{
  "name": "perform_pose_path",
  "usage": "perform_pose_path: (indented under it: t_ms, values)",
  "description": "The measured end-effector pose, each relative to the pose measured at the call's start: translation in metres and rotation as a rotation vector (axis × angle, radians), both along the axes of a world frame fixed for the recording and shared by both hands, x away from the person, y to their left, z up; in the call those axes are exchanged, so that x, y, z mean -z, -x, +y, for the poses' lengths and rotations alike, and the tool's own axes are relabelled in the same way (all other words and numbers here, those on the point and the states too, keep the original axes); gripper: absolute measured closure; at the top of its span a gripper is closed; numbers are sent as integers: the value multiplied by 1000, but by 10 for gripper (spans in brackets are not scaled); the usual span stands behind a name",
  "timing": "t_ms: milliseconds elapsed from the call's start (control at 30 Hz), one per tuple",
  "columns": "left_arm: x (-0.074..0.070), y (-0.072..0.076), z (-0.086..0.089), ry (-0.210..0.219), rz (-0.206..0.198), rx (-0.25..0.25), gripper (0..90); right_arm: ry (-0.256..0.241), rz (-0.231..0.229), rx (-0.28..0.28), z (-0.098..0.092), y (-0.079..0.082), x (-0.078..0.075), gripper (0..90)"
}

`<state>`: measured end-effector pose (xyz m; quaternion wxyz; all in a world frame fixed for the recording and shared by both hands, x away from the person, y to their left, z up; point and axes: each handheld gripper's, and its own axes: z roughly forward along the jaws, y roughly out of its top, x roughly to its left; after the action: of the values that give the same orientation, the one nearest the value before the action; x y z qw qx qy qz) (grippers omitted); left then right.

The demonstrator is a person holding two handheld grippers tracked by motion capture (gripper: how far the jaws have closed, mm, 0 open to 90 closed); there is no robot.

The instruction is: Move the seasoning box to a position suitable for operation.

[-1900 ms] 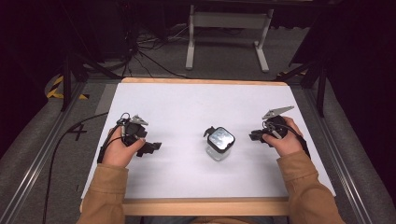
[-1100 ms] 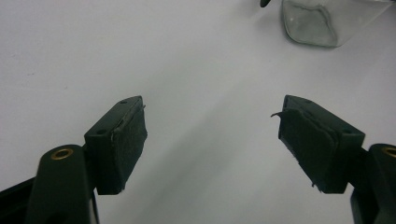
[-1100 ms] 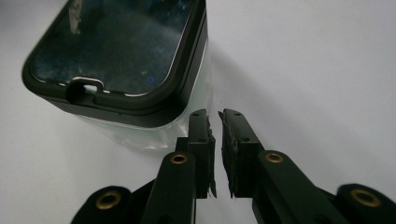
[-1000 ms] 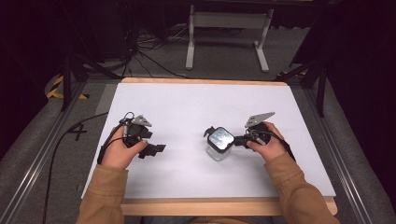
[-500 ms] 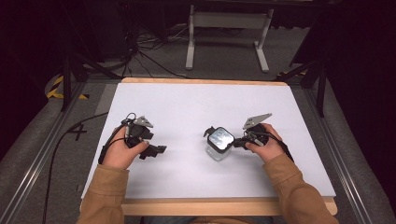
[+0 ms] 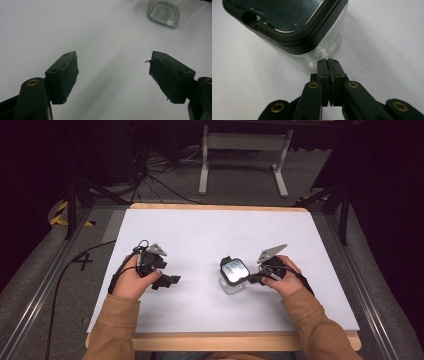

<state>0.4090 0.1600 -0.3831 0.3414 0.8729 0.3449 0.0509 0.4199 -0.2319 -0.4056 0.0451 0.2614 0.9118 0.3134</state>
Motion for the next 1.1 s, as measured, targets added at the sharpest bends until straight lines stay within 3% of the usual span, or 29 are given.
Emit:
perform_pose_path:
  t_ms: [67,267,533,767,967,1100]
  values:
    - [-2,-1,-3,2,-24,10,237,8,4,-6,1,3,0,890]
    - [-4,-3,-8,15,-38,23,242,28,15,-23,8,8,3,892]
    - [-1,-5,-15,58,1,9,216,52,32,-54,17,13,8,892]
    - [1,-8,-17,80,-17,-8,187,67,31,-74,22,15,10,888]
    - [1,-9,-18,71,-23,-36,190,71,31,-73,23,16,11,880]
    - [-4,-9,-19,43,-55,-26,296,44,21,-57,19,16,7,864]
